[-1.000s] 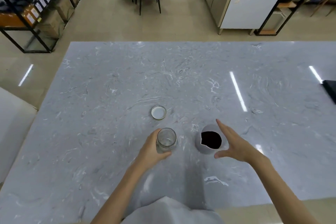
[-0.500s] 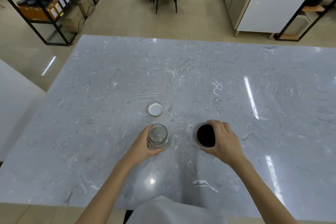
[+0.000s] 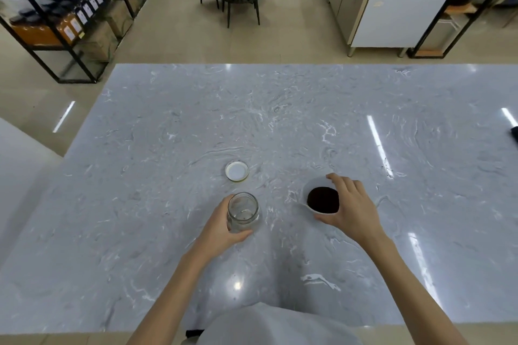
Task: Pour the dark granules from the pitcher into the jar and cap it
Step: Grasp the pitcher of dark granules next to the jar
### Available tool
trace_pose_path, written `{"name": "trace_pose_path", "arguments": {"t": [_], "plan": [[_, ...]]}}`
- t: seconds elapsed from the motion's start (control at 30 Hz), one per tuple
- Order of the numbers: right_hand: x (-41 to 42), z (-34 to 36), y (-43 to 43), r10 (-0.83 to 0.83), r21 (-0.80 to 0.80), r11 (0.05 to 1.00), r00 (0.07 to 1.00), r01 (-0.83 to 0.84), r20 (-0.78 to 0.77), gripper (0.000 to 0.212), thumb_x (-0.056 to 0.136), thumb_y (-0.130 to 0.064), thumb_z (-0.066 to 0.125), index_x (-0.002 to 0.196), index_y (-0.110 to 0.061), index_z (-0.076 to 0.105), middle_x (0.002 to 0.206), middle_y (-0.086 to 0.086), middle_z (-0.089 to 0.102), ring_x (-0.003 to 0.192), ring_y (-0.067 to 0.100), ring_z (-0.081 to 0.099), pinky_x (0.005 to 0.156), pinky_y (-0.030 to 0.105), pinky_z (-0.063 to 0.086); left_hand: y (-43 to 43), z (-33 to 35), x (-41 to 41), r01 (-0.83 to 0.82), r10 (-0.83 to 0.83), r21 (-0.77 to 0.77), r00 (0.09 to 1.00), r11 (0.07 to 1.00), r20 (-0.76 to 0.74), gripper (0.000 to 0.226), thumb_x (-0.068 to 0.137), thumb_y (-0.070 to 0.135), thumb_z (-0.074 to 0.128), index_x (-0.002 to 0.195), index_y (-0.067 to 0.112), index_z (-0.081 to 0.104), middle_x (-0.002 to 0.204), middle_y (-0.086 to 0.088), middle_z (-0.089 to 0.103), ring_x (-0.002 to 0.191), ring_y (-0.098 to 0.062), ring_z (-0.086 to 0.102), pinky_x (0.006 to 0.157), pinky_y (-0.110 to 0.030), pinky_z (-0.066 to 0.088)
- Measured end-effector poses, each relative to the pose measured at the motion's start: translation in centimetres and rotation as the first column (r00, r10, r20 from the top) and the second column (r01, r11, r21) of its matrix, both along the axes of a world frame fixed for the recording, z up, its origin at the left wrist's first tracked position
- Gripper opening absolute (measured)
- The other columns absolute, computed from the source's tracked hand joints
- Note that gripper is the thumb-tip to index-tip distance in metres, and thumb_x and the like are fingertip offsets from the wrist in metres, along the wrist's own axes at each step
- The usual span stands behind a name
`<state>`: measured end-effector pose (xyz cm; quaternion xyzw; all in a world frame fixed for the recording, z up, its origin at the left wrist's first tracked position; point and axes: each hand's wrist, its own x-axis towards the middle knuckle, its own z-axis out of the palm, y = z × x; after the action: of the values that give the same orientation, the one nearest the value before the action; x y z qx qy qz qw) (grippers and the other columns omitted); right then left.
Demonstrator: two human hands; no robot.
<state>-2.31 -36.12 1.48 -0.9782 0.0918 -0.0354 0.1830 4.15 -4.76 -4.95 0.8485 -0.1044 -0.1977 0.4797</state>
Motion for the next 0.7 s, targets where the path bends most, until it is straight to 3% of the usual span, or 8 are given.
{"name": "trace_pose_path", "arguments": {"t": [0.07, 0.13, 0.23, 0.4, 0.53, 0.7], "plan": [[0.0, 0.2, 0.1, 0.001, 0.036, 0.999, 1.000, 0.000, -0.025, 0.093, 0.063, -0.056, 0.085, 0.141, -0.027, 0.043, 0.133, -0.005, 0.056, 0.121, 0.023, 0.047, 0.088, 0.039, 0.053, 0.0, 0.0, 0.1, 0.002, -0.002, -0.005, 1.000, 1.000, 0.010, 0.092, 0.073, 0.018, 0.094, 0.149, 0.020, 0.042, 0.139, 0.000, 0.058, 0.122, -0.029, 0.059, 0.102, -0.041, 0.049], [-0.1, 0.3, 0.1, -0.046, 0.027, 0.999, 0.999, 0.046, -0.022, 0.093, 0.063, -0.056, 0.085, 0.141, -0.025, 0.044, 0.134, -0.004, 0.057, 0.122, 0.024, 0.048, 0.088, 0.039, 0.053, 0.1, -0.2, 0.1, 0.006, -0.006, -0.002, 1.000, 1.000, 0.002, 0.090, 0.073, 0.018, 0.094, 0.148, 0.023, 0.043, 0.137, 0.002, 0.059, 0.117, -0.031, 0.059, 0.097, -0.033, 0.049], [-0.5, 0.4, 0.0, -0.024, -0.067, 0.997, 0.997, 0.029, 0.071, 0.096, 0.059, -0.060, 0.084, 0.139, -0.028, 0.045, 0.130, -0.006, 0.059, 0.118, 0.022, 0.050, 0.077, 0.034, 0.053, 0.0, -0.2, 0.0, 0.001, -0.001, -0.017, 1.000, 1.000, 0.012, 0.091, 0.074, 0.021, 0.093, 0.149, 0.024, 0.042, 0.138, 0.003, 0.059, 0.119, -0.034, 0.058, 0.097, -0.035, 0.050], [-0.3, -0.1, -0.7, -0.057, -0.029, 0.998, 0.998, 0.057, -0.007, 0.094, 0.064, -0.058, 0.083, 0.143, -0.026, 0.043, 0.134, -0.005, 0.057, 0.123, 0.022, 0.046, 0.080, 0.032, 0.050, 0.1, -0.1, -0.2, -0.006, 0.006, -0.038, 1.000, 0.999, 0.001, 0.091, 0.074, 0.019, 0.094, 0.148, 0.023, 0.043, 0.139, 0.003, 0.059, 0.114, -0.016, 0.060, 0.102, -0.038, 0.049], [-0.9, -1.5, -0.2, -0.046, 0.153, 0.987, 0.998, 0.052, -0.045, 0.096, 0.063, -0.059, 0.083, 0.143, -0.030, 0.040, 0.136, -0.007, 0.054, 0.124, 0.019, 0.044, 0.086, 0.032, 0.048, 0.1, 0.0, -0.3, -0.008, 0.009, -0.041, 1.000, 0.999, 0.010, 0.090, 0.074, 0.017, 0.094, 0.148, 0.021, 0.043, 0.137, 0.002, 0.060, 0.109, -0.009, 0.058, 0.101, -0.033, 0.048], [-1.4, -3.2, 0.9, 0.003, 0.211, 0.978, 0.999, 0.007, -0.045, 0.105, 0.063, -0.061, 0.082, 0.149, -0.028, 0.032, 0.141, -0.006, 0.049, 0.126, 0.017, 0.040, 0.094, 0.029, 0.044, 0.0, -0.3, -0.2, -0.007, 0.007, -0.023, 1.000, 1.000, 0.019, 0.092, 0.074, 0.020, 0.094, 0.150, 0.021, 0.042, 0.139, 0.001, 0.060, 0.111, -0.012, 0.060, 0.100, -0.031, 0.048]]}}
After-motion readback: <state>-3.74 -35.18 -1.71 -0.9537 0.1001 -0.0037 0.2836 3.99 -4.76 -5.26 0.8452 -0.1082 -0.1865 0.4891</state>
